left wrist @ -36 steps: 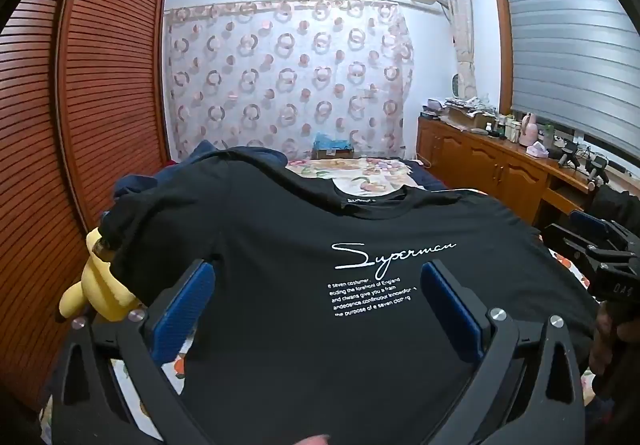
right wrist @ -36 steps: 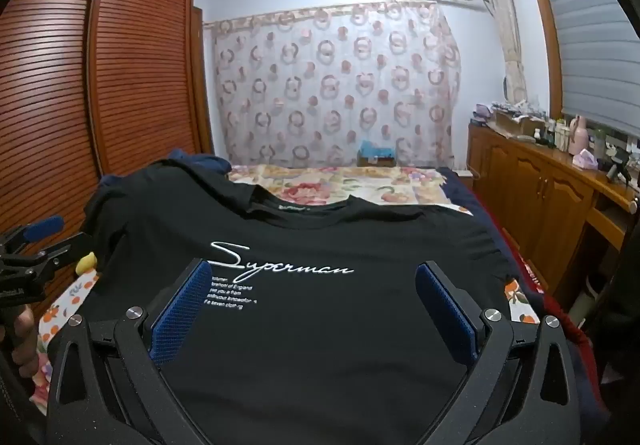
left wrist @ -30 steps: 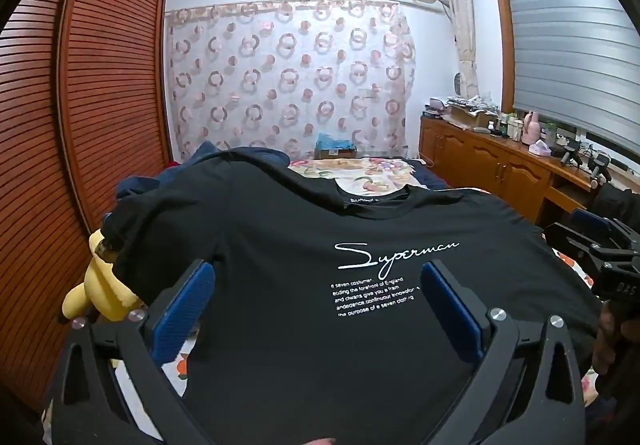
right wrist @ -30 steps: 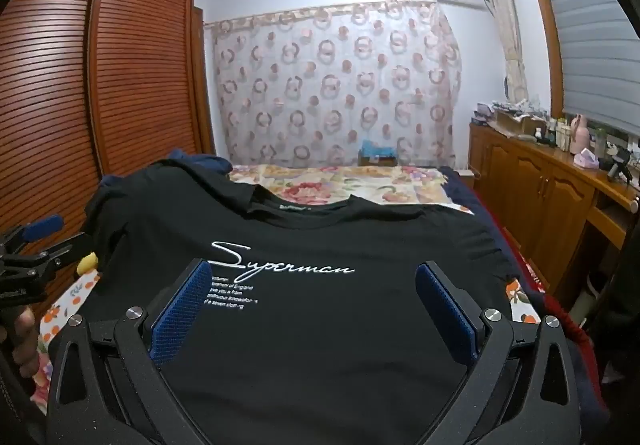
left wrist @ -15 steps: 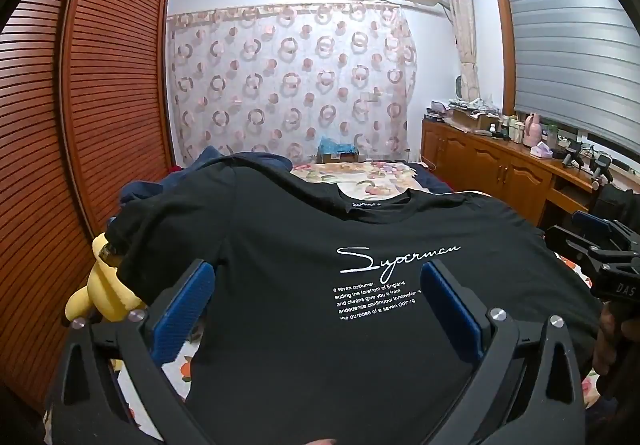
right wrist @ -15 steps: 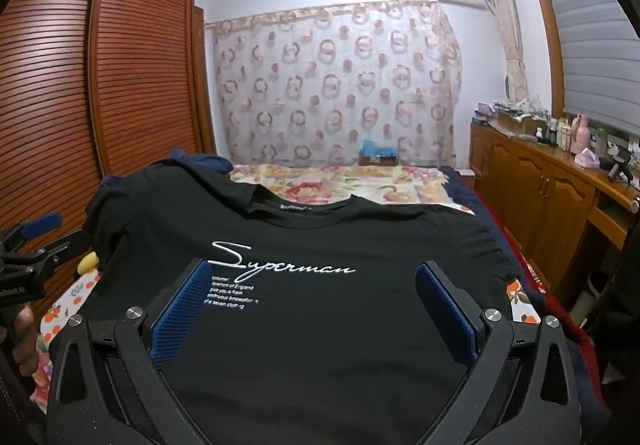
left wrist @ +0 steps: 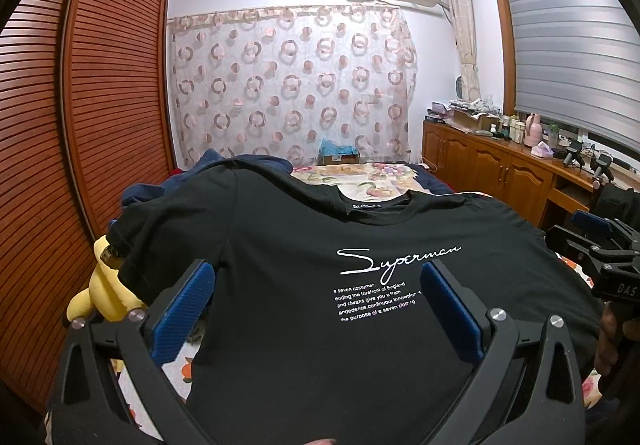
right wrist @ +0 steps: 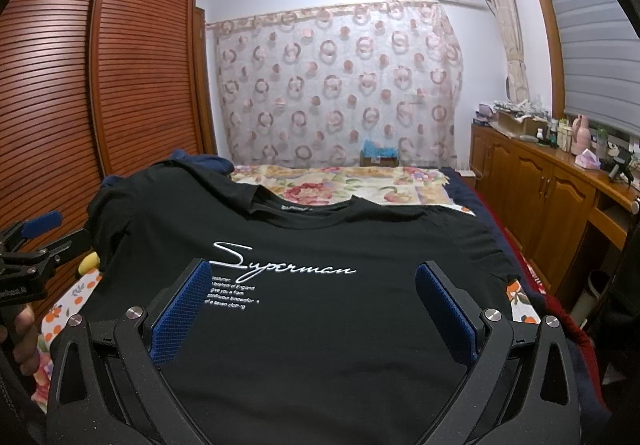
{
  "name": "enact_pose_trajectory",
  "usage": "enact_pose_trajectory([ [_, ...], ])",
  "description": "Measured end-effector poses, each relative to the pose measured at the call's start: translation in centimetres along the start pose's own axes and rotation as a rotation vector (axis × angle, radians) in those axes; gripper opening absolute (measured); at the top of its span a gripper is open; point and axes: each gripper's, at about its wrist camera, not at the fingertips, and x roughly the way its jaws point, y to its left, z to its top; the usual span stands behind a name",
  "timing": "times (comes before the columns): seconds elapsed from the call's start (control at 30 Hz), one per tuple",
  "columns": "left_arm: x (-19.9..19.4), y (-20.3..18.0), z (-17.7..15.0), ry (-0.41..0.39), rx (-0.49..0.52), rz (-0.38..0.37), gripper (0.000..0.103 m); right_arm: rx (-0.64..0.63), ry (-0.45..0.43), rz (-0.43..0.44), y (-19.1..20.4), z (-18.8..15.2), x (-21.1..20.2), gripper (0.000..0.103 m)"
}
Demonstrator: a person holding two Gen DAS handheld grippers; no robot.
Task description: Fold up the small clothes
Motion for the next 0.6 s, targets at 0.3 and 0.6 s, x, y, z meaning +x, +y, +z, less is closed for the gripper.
enact_pose_trajectory([
  [0.3,0.02,-0.06,0.01,0.0,0.003,0.001,0.103,0.0,0.0,-0.001,-0.02,-0.01,0.0,0.103],
  [0.6,-0.01,-0.1,-0.01,0.0,0.004,0.001,0.103,0.0,0.001,-0.001,0.01,0.0,0.0,0.103],
])
